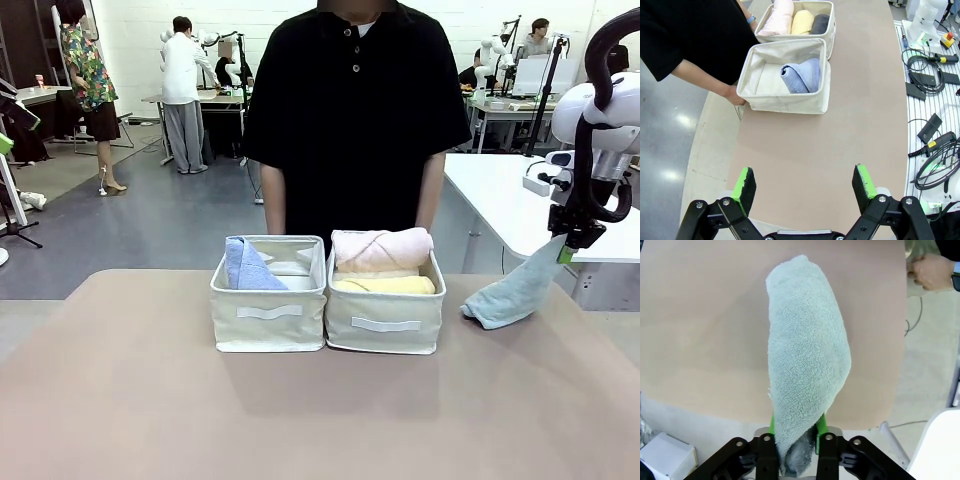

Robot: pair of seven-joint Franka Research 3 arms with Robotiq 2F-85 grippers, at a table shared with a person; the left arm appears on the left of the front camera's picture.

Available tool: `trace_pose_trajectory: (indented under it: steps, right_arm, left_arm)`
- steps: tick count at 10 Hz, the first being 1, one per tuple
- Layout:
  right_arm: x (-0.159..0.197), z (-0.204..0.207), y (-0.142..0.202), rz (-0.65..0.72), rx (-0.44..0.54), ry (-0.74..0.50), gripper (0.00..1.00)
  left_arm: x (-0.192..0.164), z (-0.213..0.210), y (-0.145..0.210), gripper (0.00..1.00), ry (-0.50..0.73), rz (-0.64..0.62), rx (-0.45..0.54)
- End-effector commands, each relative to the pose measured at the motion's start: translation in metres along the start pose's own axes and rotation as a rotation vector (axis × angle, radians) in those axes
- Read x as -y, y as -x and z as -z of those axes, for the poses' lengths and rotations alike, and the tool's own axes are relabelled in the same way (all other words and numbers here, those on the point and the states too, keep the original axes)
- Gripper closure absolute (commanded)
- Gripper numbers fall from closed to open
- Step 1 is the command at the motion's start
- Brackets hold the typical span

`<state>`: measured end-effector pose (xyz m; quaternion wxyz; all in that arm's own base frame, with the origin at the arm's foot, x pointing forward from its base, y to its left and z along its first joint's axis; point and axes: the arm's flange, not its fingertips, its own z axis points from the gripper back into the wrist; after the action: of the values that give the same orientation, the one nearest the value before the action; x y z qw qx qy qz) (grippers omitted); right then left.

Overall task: Sort the towels based on their folding style.
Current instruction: Pick up another triangle-folded towel from the table and place it in the left Fabric basket.

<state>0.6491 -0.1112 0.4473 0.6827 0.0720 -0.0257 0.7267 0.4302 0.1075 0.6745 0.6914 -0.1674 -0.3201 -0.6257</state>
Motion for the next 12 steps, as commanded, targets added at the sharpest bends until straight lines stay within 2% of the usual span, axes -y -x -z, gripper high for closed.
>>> trace_pose_trajectory:
  steps: [1,3,5,6,8,9,10,12]
  right_arm:
    - [0.000,-0.002,0.001,0.002,-0.010,-0.021,1.00]
    - [-0.006,-0.012,-0.001,0.001,-0.011,-0.014,1.00]
    - [-0.024,-0.046,-0.011,0.000,-0.012,-0.027,1.00]
    - [-0.048,-0.089,-0.024,0.030,0.047,-0.185,1.00]
    - [-0.104,-0.191,-0.058,0.138,0.099,-0.156,1.00]
    - [-0.123,-0.242,-0.074,0.189,0.145,-0.088,1.00]
    - [-0.135,-0.269,-0.084,0.206,0.168,-0.073,1.00]
    - [-0.138,-0.272,-0.092,0.259,0.117,-0.093,1.00]
  left_arm:
    - [0.001,-0.001,0.000,0.00,0.001,0.005,0.010]
    - [0.001,-0.001,0.000,0.00,0.001,0.005,0.010]
    - [0.001,-0.001,0.000,0.00,0.001,0.005,0.010]
    - [0.001,-0.001,0.000,0.00,0.001,0.005,0.010]
    - [0.001,-0.001,0.000,0.00,0.001,0.005,0.010]
    - [0.001,-0.001,0.000,0.00,0.001,0.005,0.010]
    - [0.001,-0.001,0.000,0.00,0.001,0.005,0.010]
    - [0.001,-0.001,0.000,0.00,0.001,0.005,0.010]
